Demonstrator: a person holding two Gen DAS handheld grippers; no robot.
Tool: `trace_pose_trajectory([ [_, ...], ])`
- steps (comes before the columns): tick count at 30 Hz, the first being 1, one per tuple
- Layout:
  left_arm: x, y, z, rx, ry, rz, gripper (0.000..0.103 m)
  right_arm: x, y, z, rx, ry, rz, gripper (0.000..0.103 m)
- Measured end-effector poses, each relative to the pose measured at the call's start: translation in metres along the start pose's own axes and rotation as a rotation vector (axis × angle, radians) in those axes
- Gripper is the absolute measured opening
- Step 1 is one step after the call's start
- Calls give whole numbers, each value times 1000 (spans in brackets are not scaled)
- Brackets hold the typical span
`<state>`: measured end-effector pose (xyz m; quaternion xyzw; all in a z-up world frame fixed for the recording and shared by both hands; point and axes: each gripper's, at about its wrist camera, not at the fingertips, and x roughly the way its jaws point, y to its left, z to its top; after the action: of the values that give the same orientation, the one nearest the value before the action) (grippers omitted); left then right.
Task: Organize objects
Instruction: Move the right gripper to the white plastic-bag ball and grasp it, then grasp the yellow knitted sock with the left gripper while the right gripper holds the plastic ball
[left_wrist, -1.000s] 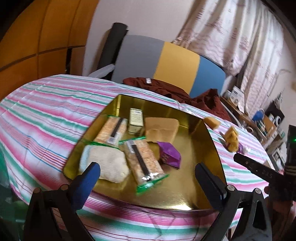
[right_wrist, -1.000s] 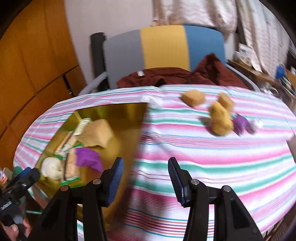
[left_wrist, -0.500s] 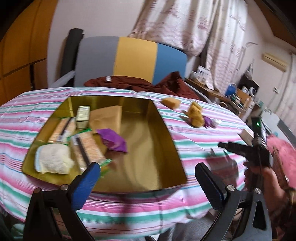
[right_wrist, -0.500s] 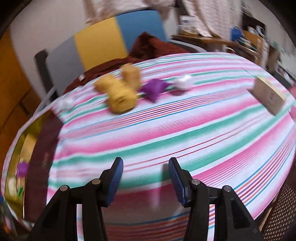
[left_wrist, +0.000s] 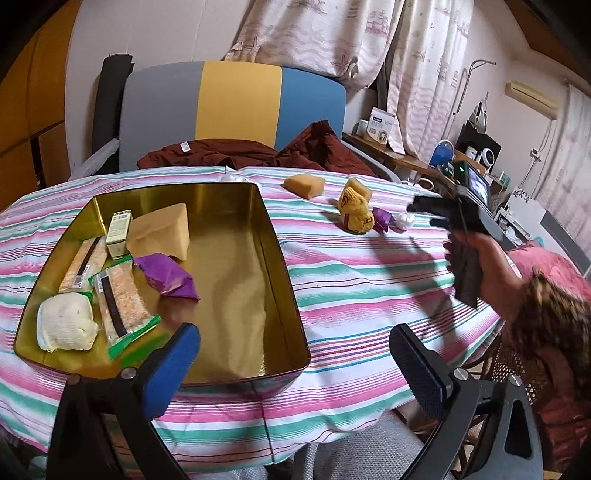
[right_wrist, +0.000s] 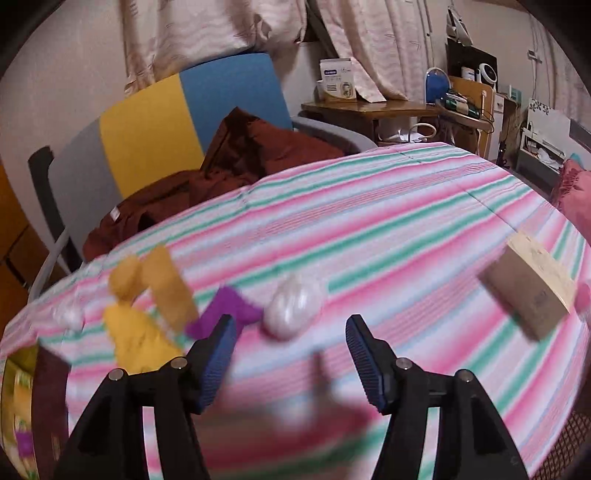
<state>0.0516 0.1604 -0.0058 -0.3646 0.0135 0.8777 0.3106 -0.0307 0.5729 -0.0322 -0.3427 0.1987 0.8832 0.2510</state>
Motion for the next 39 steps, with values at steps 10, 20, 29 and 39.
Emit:
trace_pose_trajectory([
  [10,14,-6,5,4,44,23,103,59,-8,7,32,44,24,55],
  [20,30,-30,30,26,35,-18,103,51,-24,-9,77,40,45,37],
  [29,72,-59,84,10,38,-49,103,18,-29,-29,-13,-4,-99,37],
  [39,184,-87,135,-19,138,-11,103,15,-21,-46,-73,-28,-109,37],
])
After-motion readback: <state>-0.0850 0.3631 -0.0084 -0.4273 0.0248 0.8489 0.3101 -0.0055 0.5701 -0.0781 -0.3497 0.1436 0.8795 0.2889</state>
